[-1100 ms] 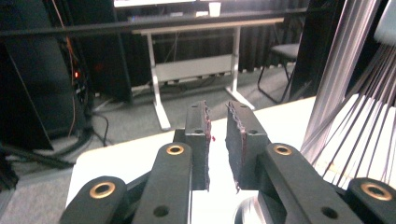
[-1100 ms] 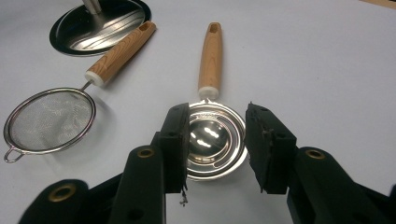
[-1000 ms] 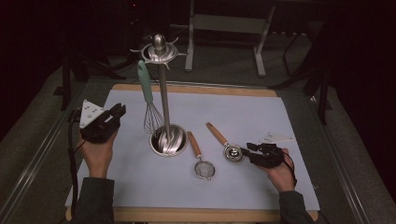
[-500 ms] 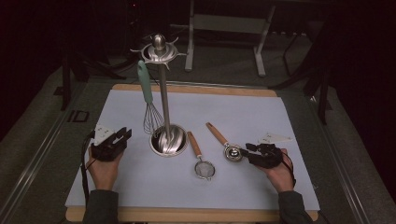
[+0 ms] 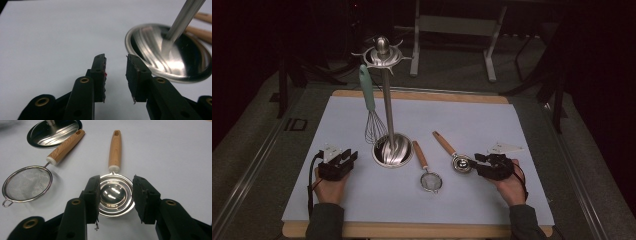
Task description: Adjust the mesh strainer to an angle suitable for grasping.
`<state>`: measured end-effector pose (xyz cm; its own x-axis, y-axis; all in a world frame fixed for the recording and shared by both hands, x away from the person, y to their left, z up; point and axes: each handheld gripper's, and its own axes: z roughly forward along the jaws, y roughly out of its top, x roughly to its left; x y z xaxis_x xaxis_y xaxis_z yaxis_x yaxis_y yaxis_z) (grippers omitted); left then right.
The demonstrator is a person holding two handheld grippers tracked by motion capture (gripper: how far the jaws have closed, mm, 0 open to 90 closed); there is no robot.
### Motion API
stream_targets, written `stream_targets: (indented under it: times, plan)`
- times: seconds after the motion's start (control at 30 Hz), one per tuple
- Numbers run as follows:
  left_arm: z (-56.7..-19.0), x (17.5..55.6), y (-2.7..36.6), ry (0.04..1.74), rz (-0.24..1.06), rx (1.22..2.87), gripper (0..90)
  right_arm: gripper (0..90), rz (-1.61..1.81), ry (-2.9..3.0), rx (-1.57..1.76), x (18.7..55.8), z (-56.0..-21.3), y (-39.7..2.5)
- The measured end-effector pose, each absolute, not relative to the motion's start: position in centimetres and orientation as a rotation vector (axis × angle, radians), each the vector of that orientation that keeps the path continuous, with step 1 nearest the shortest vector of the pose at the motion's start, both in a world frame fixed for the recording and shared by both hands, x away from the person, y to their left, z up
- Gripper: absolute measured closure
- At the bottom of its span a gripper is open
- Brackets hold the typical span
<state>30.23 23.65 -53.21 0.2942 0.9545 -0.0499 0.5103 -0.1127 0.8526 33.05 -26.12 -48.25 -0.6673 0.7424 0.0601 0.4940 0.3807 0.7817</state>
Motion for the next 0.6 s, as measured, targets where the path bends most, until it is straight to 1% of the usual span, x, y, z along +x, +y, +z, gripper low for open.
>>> stream_targets:
  times: [0.13, 0.27, 0.6]
  plan:
    - [-53.6, 30.5, 23.6, 1.328, 0.692, 1.765, 65.1, 57.3, 1.165, 2.350, 1.091, 33.1, -48.3, -26.1]
    - [-53.9, 30.9, 23.6, 1.351, 0.669, 1.783, 64.7, 56.7, 1.164, 2.362, 1.096, 33.1, -48.3, -25.9]
    - [-54.0, 30.9, 23.3, 1.347, 0.688, 1.807, 61.3, 55.1, 1.216, 2.387, 1.079, 32.9, -47.7, -23.9]
